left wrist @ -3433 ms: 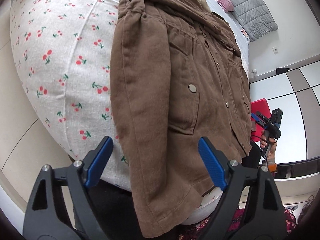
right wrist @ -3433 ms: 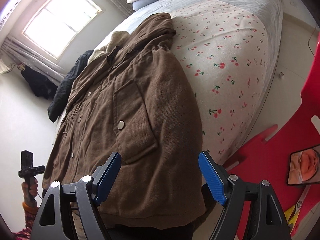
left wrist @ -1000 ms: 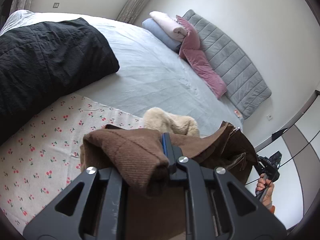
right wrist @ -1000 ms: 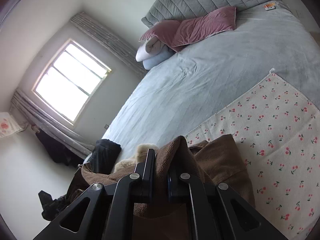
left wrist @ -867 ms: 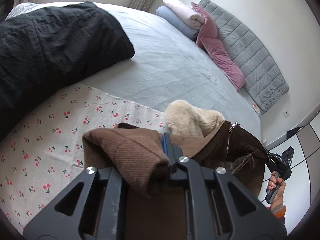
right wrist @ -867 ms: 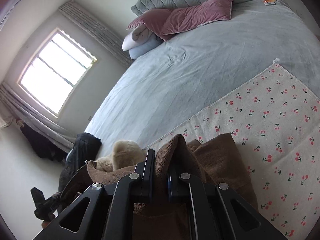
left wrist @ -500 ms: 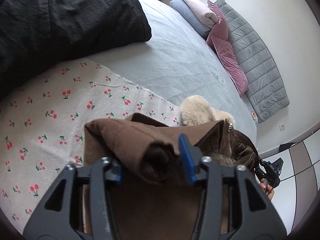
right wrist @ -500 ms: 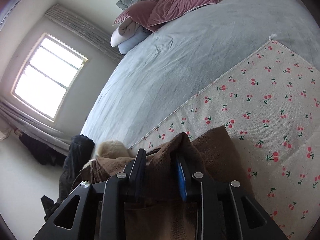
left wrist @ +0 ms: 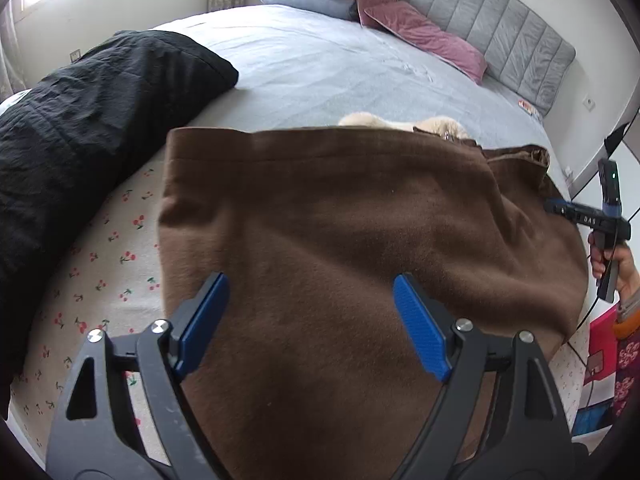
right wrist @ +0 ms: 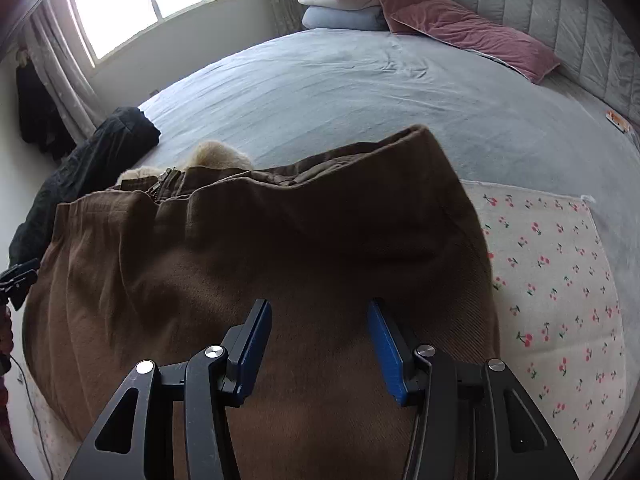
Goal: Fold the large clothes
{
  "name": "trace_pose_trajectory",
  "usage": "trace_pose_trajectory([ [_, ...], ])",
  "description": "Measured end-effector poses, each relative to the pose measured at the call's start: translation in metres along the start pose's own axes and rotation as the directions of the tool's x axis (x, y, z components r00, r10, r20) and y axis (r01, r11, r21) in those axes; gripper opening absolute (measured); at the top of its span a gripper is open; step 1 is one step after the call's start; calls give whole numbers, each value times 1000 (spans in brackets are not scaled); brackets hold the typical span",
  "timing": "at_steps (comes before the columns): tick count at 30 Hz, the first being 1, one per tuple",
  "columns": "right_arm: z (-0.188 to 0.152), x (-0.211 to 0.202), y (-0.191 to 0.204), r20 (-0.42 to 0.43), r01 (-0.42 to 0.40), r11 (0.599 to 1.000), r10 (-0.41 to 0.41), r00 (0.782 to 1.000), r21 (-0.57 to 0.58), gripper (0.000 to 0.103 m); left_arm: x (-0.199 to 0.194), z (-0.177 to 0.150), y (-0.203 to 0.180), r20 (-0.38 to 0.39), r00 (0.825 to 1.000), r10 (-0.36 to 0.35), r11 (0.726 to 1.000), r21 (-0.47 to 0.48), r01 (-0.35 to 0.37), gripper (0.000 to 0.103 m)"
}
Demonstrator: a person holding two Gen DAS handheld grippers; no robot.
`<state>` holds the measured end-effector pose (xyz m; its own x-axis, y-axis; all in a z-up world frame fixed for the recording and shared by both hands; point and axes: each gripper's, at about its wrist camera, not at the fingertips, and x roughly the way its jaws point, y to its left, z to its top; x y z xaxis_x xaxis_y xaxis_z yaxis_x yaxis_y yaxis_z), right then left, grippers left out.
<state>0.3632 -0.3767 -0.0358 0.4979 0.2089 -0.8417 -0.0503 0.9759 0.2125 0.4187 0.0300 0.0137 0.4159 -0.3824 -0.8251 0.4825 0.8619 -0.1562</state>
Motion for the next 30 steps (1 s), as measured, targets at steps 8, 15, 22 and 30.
trace_pose_trajectory([
  [8, 55, 21, -63, 114, 190, 950, -224, 968, 249, 49, 18, 23, 22, 63, 987, 150, 985, -97, -144, 85],
  [15, 35, 7, -78, 127, 36, 987, -56, 990, 158, 61, -11, 21, 84, 146, 966, 215, 957, -228, -179, 84],
  [22, 45, 43, -77, 98, 52, 969, -78, 992, 241, 42, 35, 41, 96, 36, 995, 91, 939, -337, -74, 42],
  [30, 34, -24, -35, 400, 202, 969, -243, 884, 140, 10, -18, 47, 35, 276, 916, 291, 938, -270, -217, 10],
])
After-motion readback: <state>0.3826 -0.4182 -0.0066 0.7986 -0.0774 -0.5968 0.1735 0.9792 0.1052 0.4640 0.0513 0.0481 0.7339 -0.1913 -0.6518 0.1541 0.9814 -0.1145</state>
